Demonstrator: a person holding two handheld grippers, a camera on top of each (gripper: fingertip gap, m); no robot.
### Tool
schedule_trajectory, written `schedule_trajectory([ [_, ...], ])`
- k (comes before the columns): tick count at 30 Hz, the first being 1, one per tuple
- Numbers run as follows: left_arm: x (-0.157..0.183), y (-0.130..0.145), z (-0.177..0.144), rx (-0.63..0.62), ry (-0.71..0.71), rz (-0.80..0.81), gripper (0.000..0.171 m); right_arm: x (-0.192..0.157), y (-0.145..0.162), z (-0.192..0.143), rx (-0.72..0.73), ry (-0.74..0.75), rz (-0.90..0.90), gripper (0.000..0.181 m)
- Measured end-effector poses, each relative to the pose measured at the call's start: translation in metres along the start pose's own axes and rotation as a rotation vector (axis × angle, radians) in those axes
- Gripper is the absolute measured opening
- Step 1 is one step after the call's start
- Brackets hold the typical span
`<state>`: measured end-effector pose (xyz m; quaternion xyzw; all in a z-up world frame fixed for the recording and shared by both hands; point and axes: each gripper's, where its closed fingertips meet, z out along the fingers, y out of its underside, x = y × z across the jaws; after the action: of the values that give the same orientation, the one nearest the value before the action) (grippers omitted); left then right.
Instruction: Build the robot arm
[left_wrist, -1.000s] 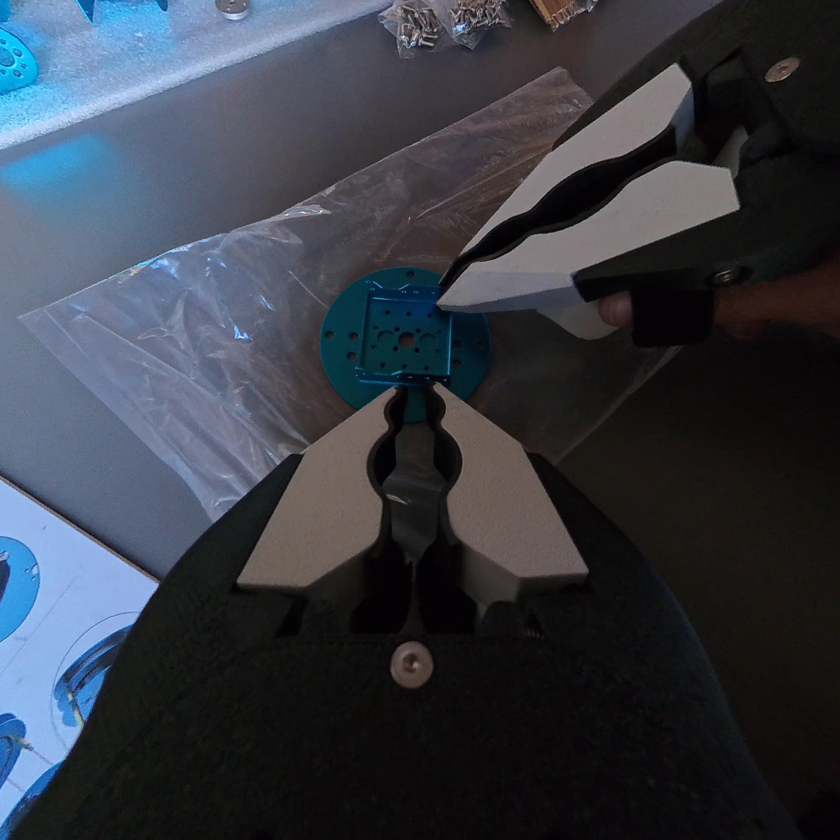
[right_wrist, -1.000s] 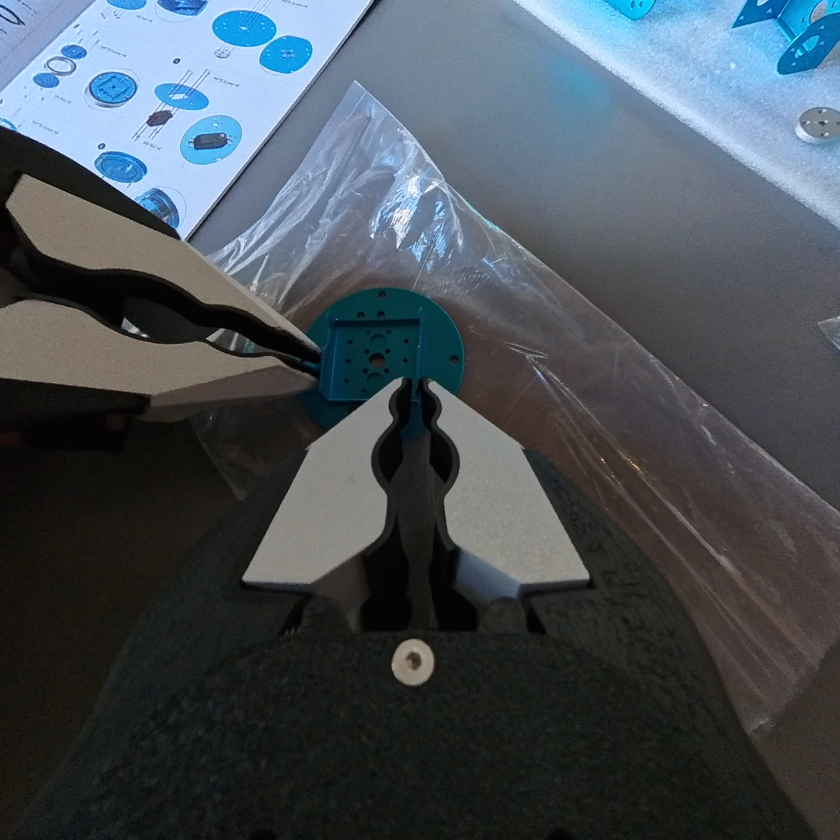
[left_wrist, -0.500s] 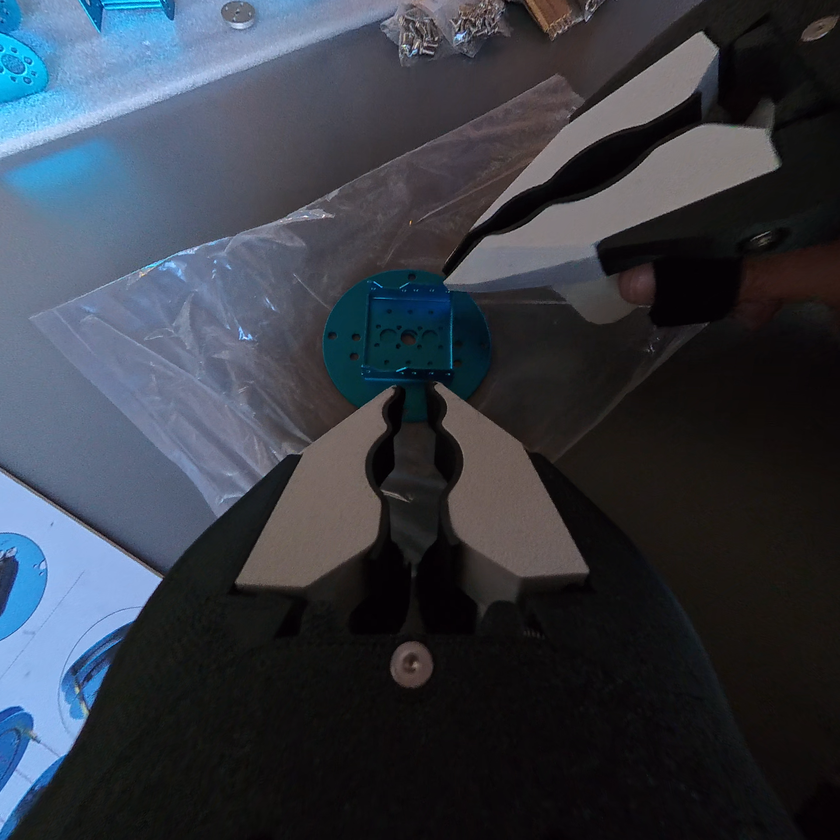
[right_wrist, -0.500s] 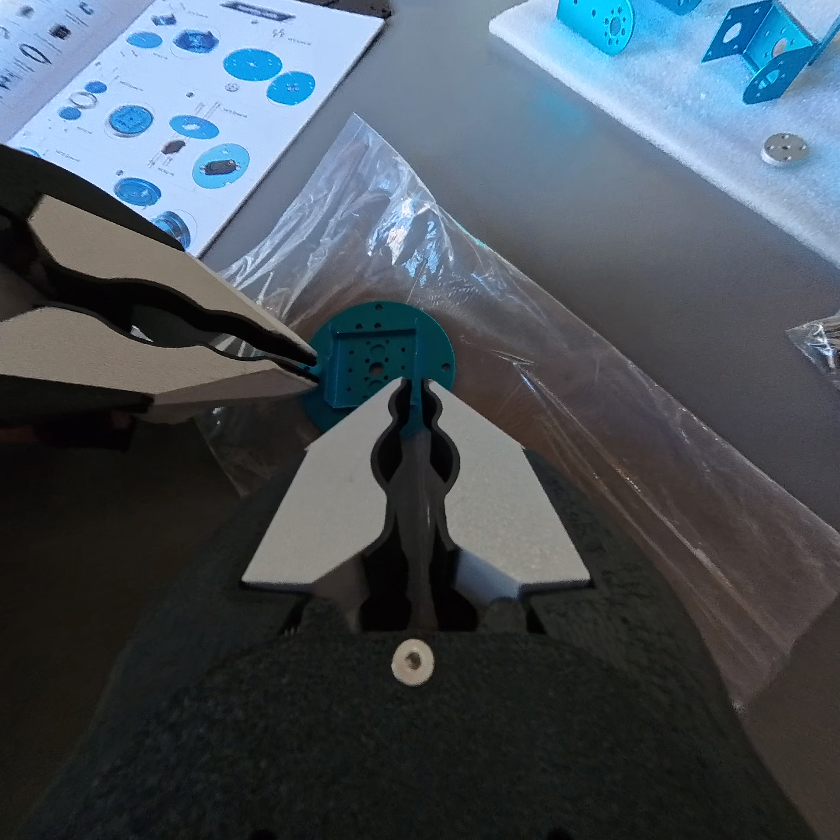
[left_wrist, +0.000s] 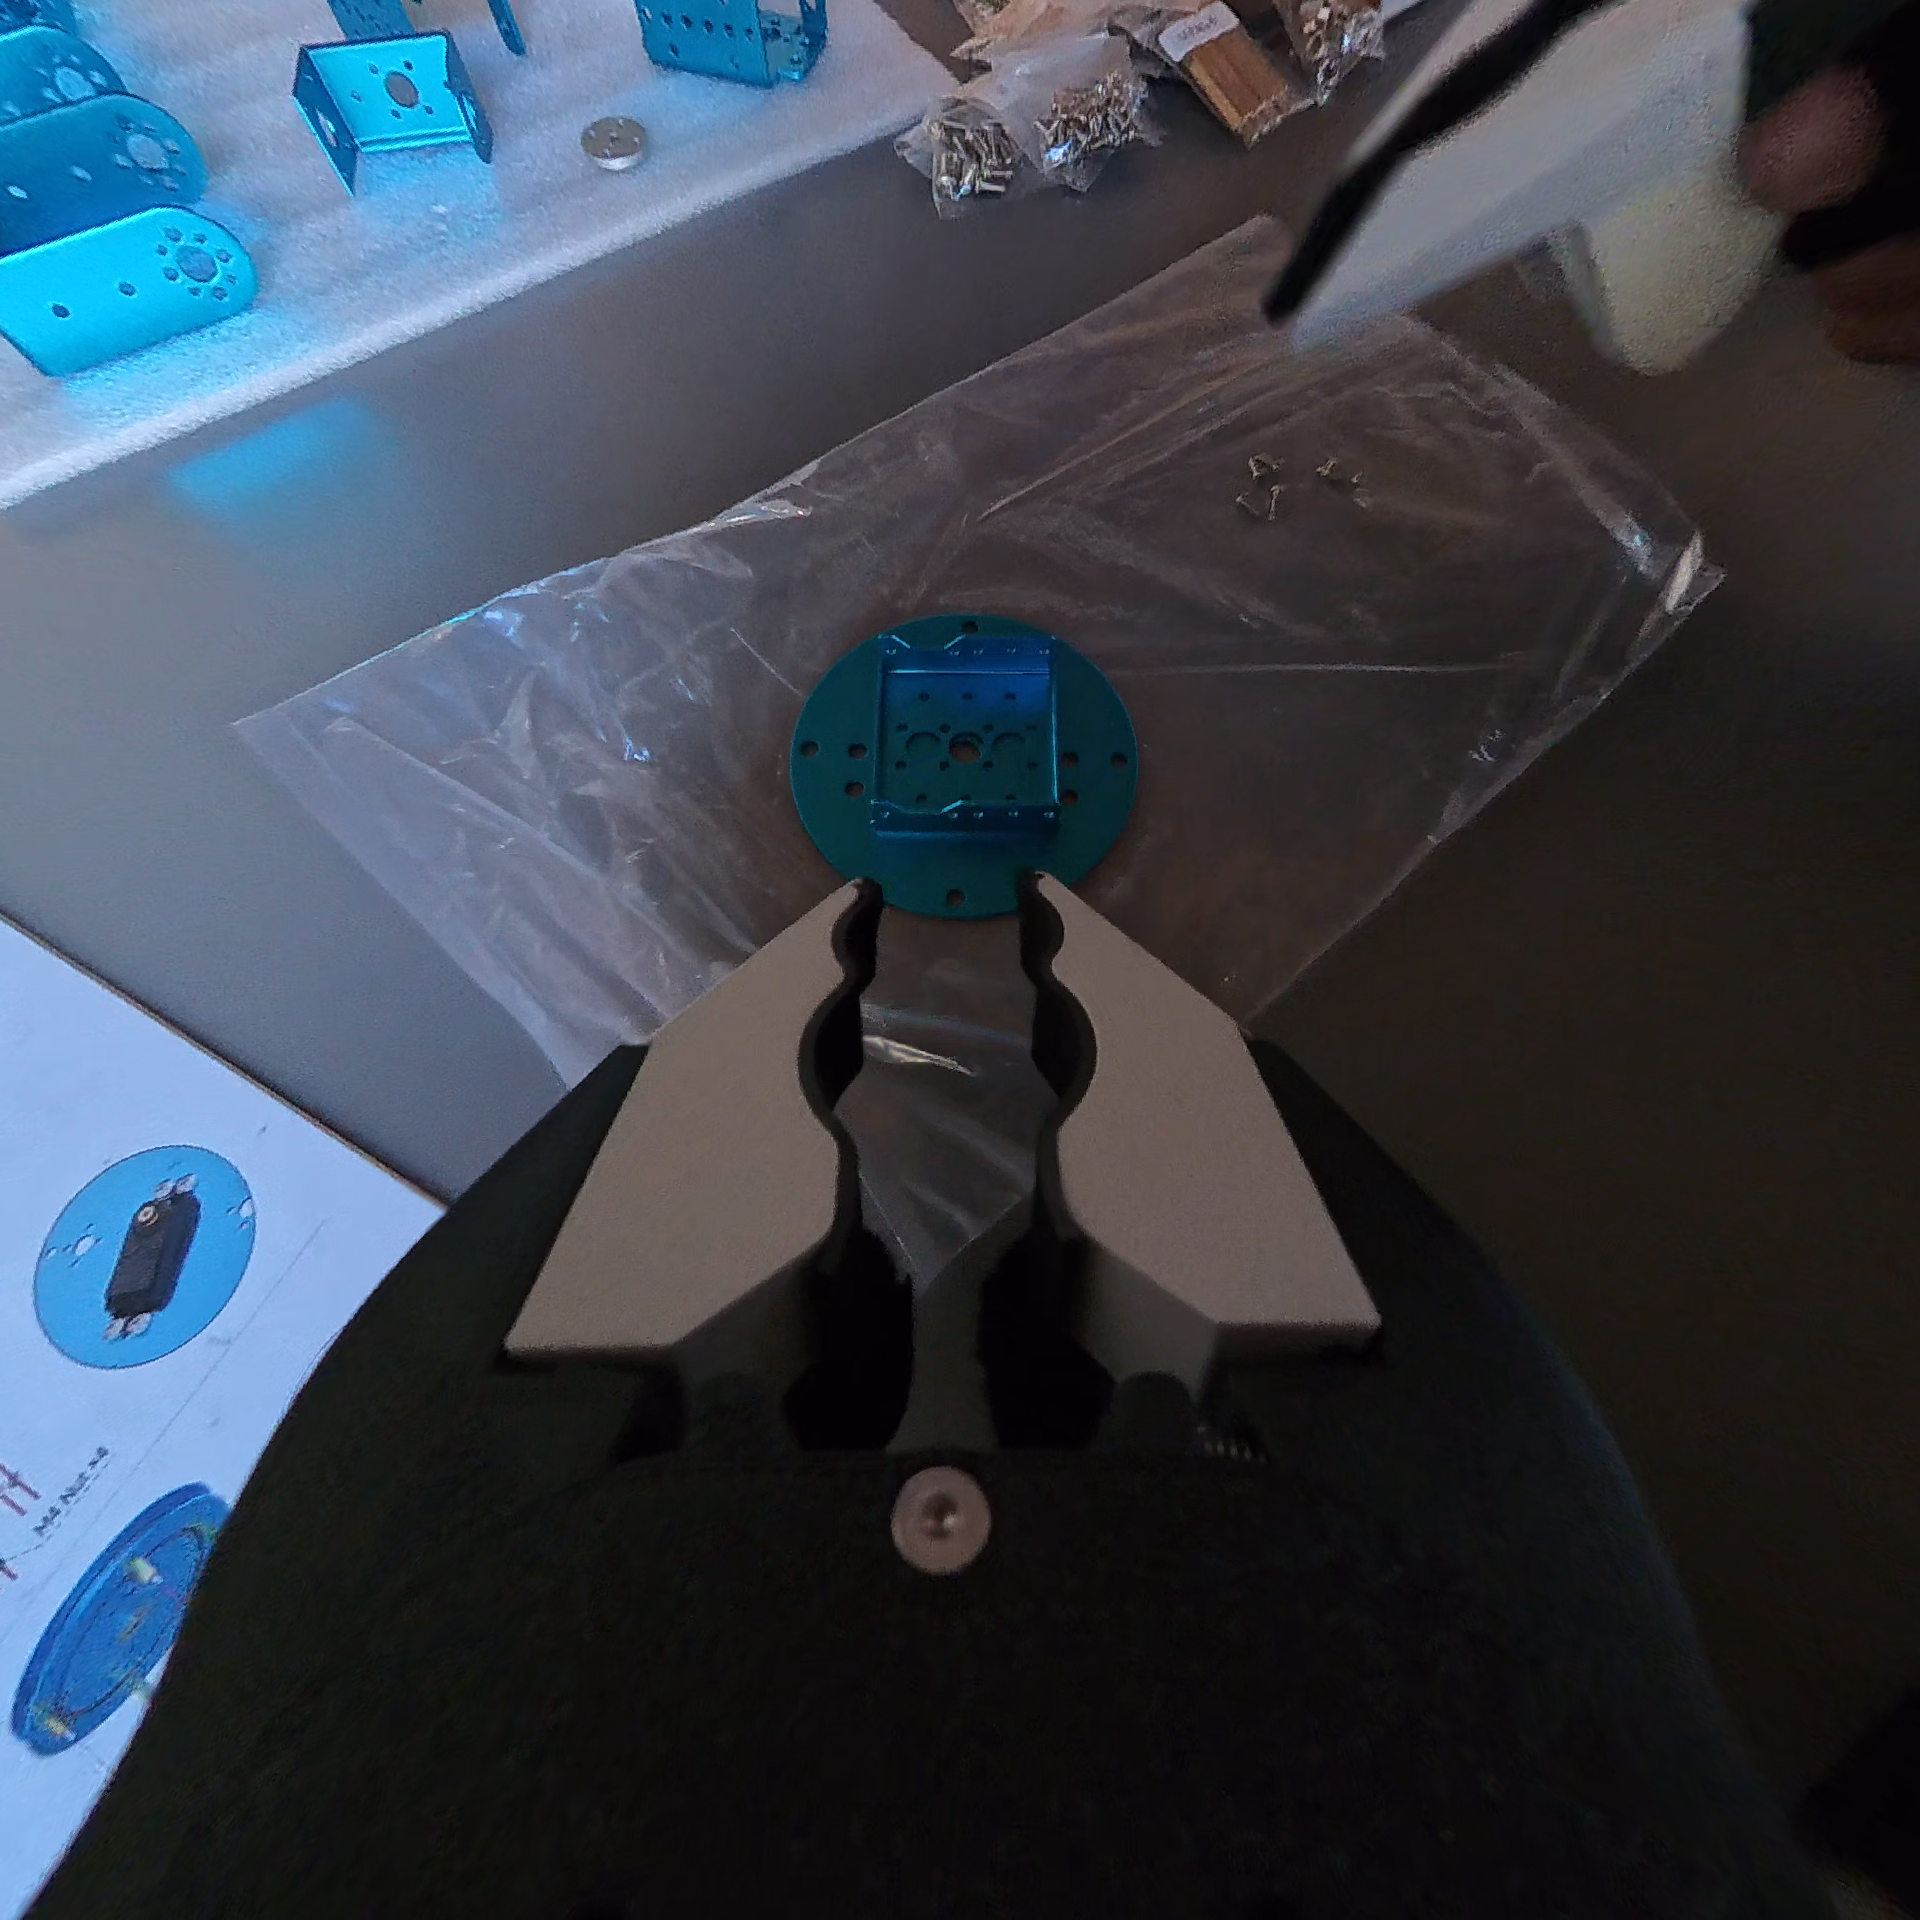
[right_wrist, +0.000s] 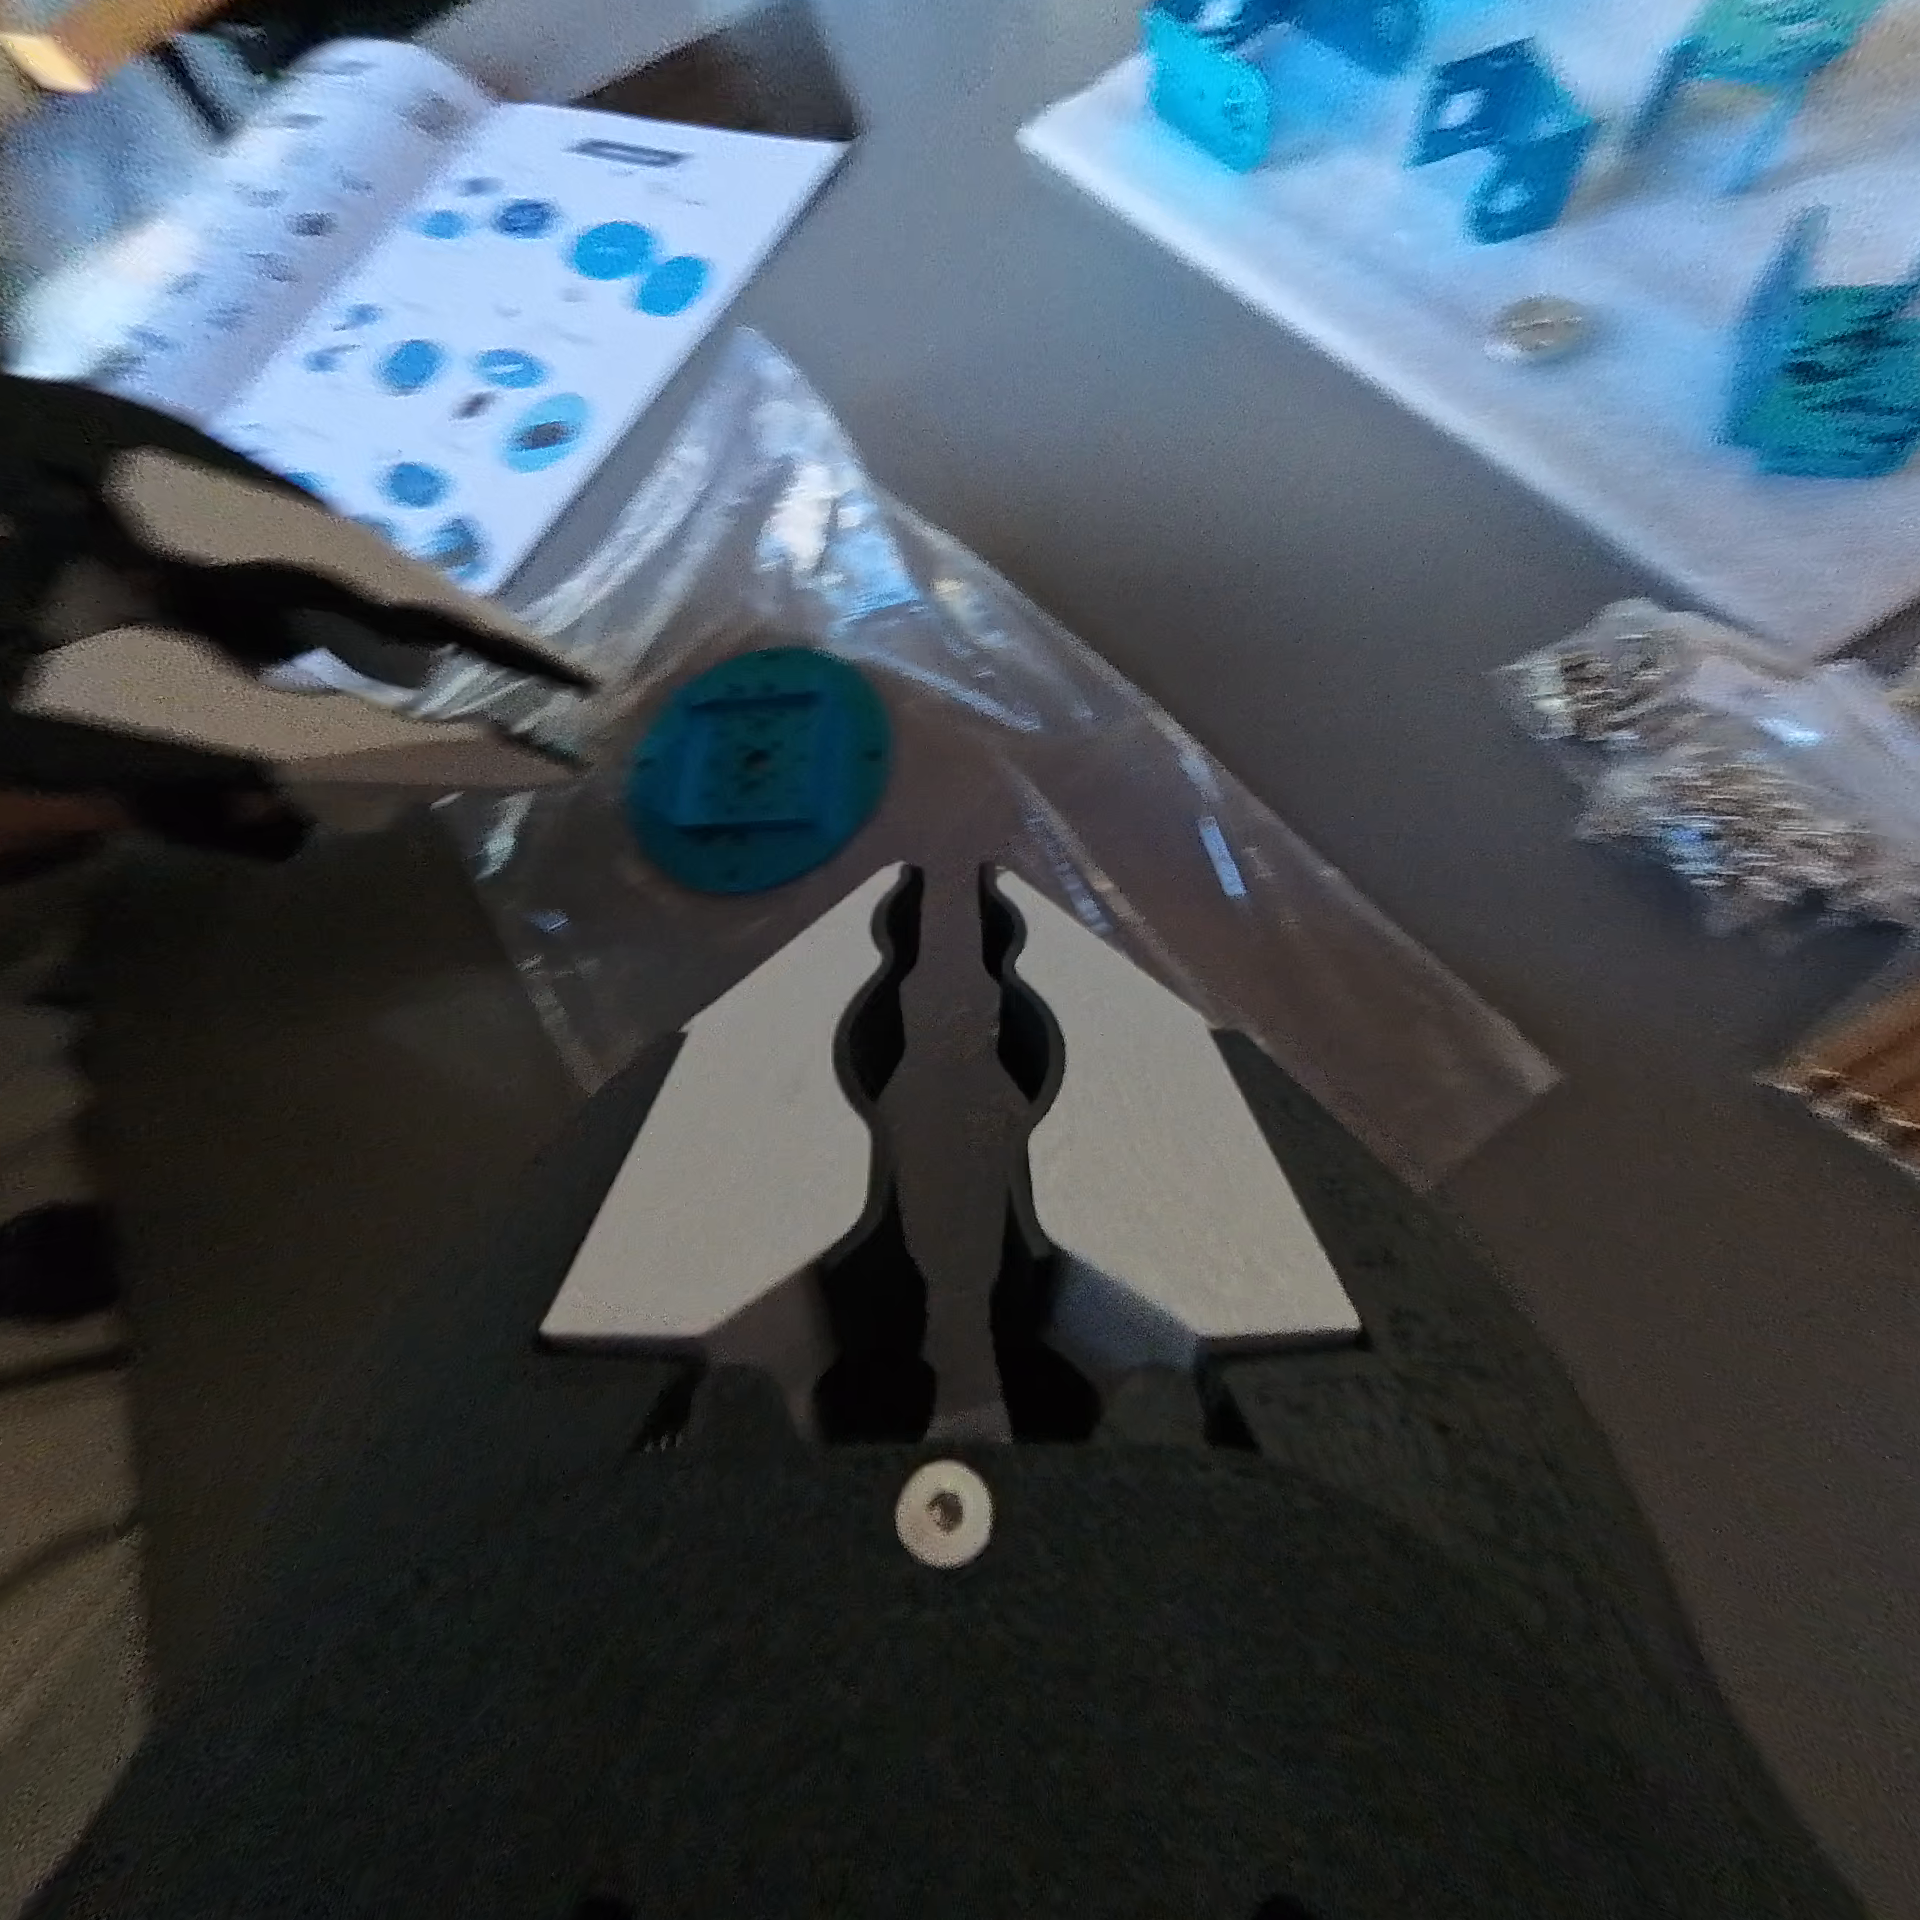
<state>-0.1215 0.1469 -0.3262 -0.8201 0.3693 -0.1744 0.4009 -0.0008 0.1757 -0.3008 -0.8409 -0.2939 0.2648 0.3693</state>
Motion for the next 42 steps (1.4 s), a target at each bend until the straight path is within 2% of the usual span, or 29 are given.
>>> schedule_trajectory([
  [2,0.000,-0.002,-0.003,0.018,0.014,-0.006,0.031,-0.006,0.022,-0.005,-0.098,-0.038,-0.084,0.015],
  [5,-0.002,-0.008,-0.006,0.054,0.021,-0.015,0.033,0.005,0.047,-0.005,-0.166,0.057,-0.257,0.016],
  [11,-0.004,-0.011,-0.008,0.074,0.013,-0.017,0.033,0.015,0.048,-0.017,-0.120,0.040,-0.180,0.015],
  [17,-0.006,-0.012,-0.009,0.085,0.017,-0.036,0.032,0.019,0.056,-0.010,-0.159,0.128,-0.183,0.014],
  [23,-0.002,-0.013,-0.007,0.100,0.047,-0.024,0.032,0.020,0.057,-0.004,-0.105,0.194,-0.163,0.006],
  [26,0.008,-0.015,-0.008,0.105,0.093,0.043,0.032,0.020,0.058,-0.005,-0.095,0.201,-0.163,0.002],
  [30,0.027,-0.022,-0.011,0.118,0.130,0.272,0.032,0.021,0.058,-0.008,-0.094,0.203,-0.180,0.002],
  [32,0.039,-0.025,-0.012,0.124,0.147,0.406,0.032,0.009,0.051,-0.007,-0.074,0.112,-0.160,0.002],
  [37,0.041,-0.035,-0.010,0.133,0.078,0.745,0.027,-0.060,0.007,0.001,0.026,-0.290,-0.099,0.002],
  [39,0.040,-0.040,-0.012,0.152,0.056,0.835,0.024,-0.084,-0.010,0.004,0.046,-0.445,-0.054,0.002],
  [42,0.038,-0.046,-0.017,0.184,0.042,0.902,0.022,-0.100,-0.023,0.009,0.052,-0.544,-0.052,0.002],
])
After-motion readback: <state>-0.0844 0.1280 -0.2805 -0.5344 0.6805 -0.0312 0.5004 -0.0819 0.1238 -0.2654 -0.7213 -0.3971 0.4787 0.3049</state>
